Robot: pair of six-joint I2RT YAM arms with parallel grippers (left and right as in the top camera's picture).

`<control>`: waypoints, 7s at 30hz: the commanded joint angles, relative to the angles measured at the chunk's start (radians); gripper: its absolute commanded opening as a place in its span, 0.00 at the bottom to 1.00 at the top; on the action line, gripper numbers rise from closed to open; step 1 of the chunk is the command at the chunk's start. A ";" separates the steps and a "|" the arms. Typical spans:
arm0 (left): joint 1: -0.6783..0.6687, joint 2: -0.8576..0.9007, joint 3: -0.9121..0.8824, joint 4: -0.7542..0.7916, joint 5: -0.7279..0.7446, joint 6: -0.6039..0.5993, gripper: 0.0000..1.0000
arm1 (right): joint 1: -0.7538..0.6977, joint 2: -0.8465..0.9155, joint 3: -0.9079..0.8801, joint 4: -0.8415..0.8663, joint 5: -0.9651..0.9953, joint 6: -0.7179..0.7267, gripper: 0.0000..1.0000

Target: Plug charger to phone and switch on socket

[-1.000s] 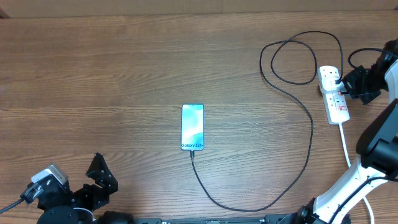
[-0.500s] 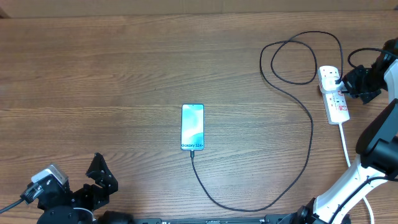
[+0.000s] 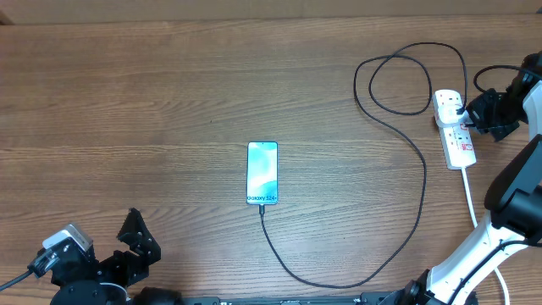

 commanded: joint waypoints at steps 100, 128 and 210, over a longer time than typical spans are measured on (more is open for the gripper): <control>0.148 -0.283 -0.005 -0.003 -0.017 -0.021 1.00 | 0.053 -0.889 0.220 0.072 -0.321 0.105 0.04; 0.122 -0.283 -0.006 -0.185 -0.021 -0.035 1.00 | 0.525 -1.413 0.072 0.348 -0.245 -0.030 0.04; 0.200 -0.282 -0.966 1.089 0.472 0.425 1.00 | 0.528 -2.142 -1.063 0.813 0.136 -0.154 1.00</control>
